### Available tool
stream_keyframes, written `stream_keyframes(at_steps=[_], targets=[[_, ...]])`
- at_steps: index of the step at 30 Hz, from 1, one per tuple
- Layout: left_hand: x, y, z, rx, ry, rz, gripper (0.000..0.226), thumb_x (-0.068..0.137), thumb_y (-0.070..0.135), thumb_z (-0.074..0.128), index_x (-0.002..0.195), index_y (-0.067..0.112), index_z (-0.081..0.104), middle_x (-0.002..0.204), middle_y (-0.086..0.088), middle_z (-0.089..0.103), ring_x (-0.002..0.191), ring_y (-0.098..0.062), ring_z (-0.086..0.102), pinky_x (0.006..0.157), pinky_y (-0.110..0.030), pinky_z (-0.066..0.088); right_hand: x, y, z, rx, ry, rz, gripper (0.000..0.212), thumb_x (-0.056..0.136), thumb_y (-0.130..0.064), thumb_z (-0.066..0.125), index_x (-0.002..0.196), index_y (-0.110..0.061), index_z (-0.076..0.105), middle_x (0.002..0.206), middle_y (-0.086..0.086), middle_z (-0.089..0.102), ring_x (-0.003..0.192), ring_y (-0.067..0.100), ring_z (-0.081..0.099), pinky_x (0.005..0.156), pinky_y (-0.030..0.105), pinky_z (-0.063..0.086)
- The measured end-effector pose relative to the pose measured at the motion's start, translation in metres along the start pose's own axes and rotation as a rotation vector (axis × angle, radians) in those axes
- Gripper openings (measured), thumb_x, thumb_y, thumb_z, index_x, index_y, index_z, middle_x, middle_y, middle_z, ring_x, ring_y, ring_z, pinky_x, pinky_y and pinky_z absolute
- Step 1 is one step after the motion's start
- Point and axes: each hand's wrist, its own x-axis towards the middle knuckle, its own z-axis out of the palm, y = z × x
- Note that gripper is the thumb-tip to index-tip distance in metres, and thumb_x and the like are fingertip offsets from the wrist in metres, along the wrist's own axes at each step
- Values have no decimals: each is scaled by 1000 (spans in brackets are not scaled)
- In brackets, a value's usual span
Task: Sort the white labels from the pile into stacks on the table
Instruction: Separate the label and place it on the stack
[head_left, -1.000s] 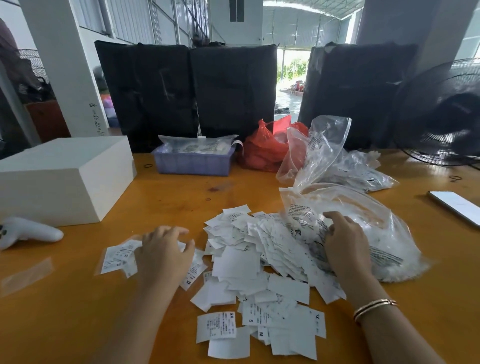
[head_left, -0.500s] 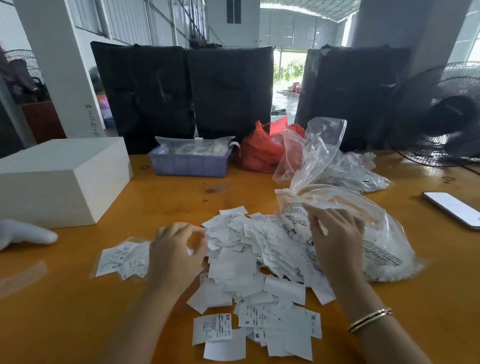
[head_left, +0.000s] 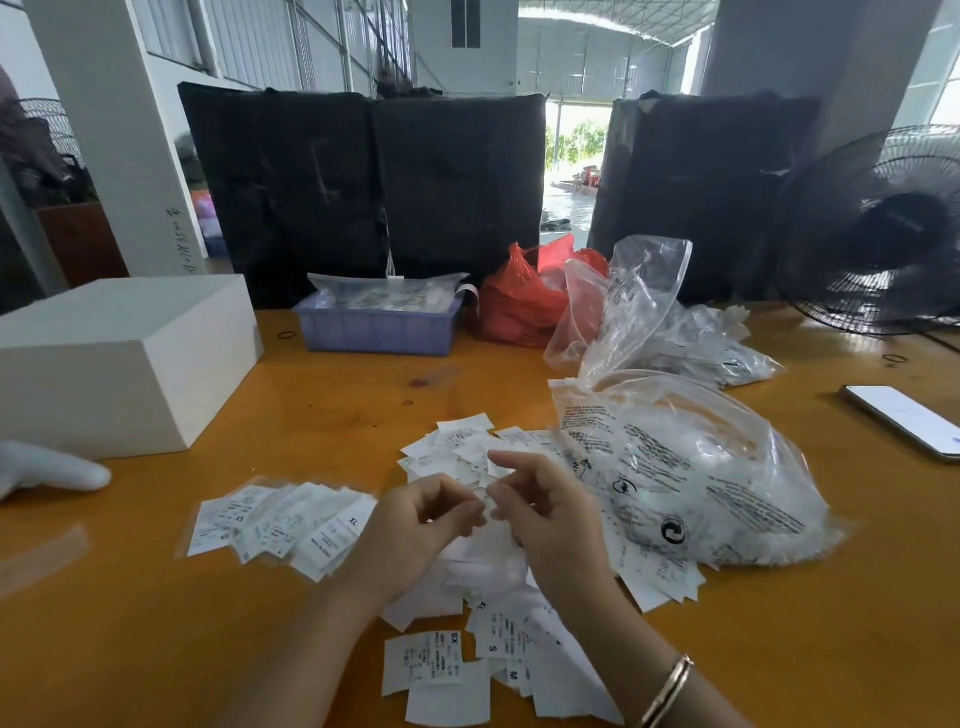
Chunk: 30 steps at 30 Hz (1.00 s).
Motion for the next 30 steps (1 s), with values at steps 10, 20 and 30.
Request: stream_keyframes(at_steps=[10,20,30], targets=[[-1,8,-2,-108,124,-35,5,87,15,65,88,10,67,68,1,71,63,-4,64,58,-12,48,1,2,0,-65,-159,158,12,87,-26,68,77,-32,69,59,-22,61,54,-6,49,52,9,39],[-1,4,-4,-270,64,-208,22,74,39,68,87,23,73,88,1,75,81,-10,70,73,-27,48,3,1,1,184,-47,270,24,86,-23,68,63,-31,70,59,-7,63,52,5,53,49,18,44],[3,-1,-12,-452,287,-243,22,74,31,70,90,16,71,90,0,76,80,-9,71,71,-25,47,7,9,-7,-218,-86,56,11,92,-27,58,85,-27,66,69,-17,59,64,-1,51,59,15,40]])
